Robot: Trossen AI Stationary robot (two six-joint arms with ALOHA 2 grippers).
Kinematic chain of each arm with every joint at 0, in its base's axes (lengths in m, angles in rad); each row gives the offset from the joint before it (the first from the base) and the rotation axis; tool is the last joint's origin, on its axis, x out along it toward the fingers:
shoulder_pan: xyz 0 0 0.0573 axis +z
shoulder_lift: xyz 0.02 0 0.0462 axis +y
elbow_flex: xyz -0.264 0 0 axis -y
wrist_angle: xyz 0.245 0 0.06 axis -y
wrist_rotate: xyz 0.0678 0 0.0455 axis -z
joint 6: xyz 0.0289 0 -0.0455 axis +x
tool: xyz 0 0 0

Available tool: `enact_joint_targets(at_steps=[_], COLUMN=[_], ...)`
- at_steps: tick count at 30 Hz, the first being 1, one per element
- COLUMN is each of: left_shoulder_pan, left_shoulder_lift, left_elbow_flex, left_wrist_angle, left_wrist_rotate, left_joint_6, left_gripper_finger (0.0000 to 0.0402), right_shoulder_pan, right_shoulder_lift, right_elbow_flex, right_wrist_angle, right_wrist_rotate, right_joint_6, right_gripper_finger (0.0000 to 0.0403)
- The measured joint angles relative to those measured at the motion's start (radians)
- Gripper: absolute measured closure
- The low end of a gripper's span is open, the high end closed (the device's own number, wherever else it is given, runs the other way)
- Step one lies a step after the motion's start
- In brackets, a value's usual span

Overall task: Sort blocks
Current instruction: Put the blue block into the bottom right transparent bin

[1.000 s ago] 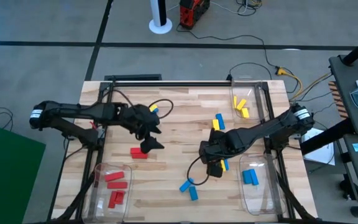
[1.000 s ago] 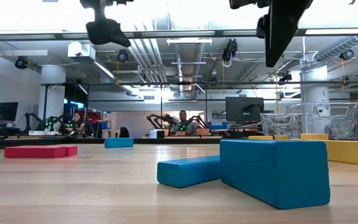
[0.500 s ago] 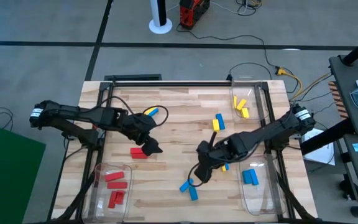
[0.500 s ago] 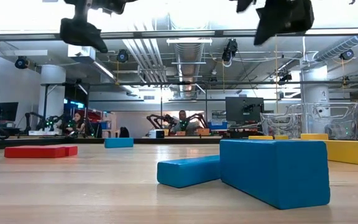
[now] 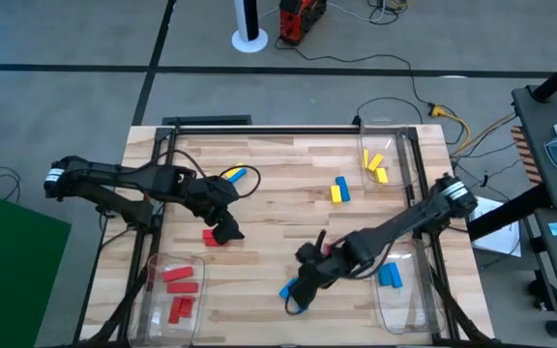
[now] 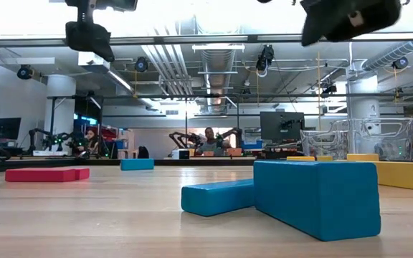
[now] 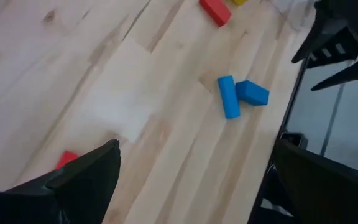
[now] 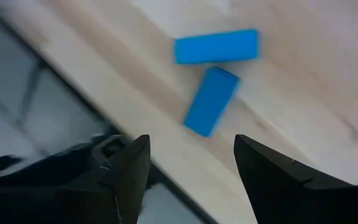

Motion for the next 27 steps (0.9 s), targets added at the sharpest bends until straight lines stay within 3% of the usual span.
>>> enact_joint_targets(at_steps=[18, 27], left_shoulder_pan=[0.000, 0.000], left_shoulder_lift=[-0.018, -0.017], left_elbow_flex=[0.000, 0.000], left_wrist_angle=[-0.036, -0.037], left_wrist_rotate=[-0.008, -0.009], left_joint_6=[0.128, 0.141], left_gripper_finger=[0.0008, 0.0008], right_shoulder_pan=[0.004, 0.004], right_shoulder_lift=[0.429, 0.532], right_elbow_flex=[0.533, 0.605], right_wrist_angle=[-0.452, -0.497], right_wrist_rotate=[-0.051, -0.093], right_joint_6=[0.063, 0.077], right_gripper_finger=[0.0179, 0.0179])
